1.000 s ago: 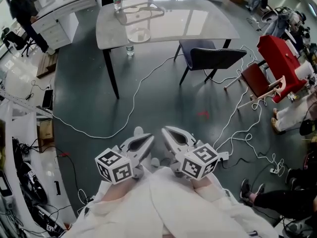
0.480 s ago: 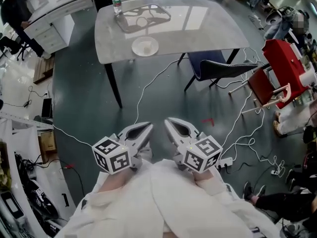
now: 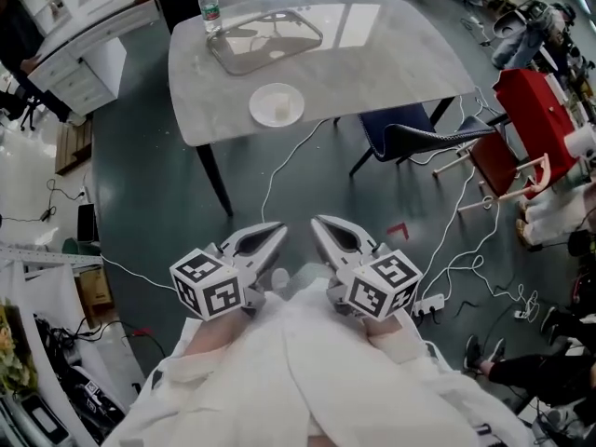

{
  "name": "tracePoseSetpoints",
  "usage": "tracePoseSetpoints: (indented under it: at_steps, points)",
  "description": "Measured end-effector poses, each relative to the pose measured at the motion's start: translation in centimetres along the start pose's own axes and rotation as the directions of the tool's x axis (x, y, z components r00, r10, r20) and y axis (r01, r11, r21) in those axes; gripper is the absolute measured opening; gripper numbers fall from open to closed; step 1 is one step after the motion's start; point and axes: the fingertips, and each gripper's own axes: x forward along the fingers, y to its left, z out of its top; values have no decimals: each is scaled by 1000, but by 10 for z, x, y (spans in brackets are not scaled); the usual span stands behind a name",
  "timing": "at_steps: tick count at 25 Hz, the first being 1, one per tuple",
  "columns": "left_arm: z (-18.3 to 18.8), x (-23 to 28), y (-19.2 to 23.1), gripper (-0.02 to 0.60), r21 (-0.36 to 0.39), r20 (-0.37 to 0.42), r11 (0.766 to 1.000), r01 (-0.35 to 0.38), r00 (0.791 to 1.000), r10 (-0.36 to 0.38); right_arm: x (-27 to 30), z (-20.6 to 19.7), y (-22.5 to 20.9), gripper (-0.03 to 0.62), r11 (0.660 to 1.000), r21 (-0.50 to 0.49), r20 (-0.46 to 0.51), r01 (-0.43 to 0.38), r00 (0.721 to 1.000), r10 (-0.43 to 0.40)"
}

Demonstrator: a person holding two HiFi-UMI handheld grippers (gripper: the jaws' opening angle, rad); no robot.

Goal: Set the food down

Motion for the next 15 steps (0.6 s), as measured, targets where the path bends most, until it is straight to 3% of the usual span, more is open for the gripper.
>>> tracePoseSetpoints:
  at_steps: [6, 15]
  points:
    - [5, 8, 18, 19, -22, -18, 1000, 9, 1000, -9, 17, 3, -15, 2, 998, 64, -22, 12, 1000, -10]
    - [34, 22, 60, 18, -28, 13, 999, -43, 999, 43, 62, 24, -36, 2, 998, 54, -44, -21, 999, 24]
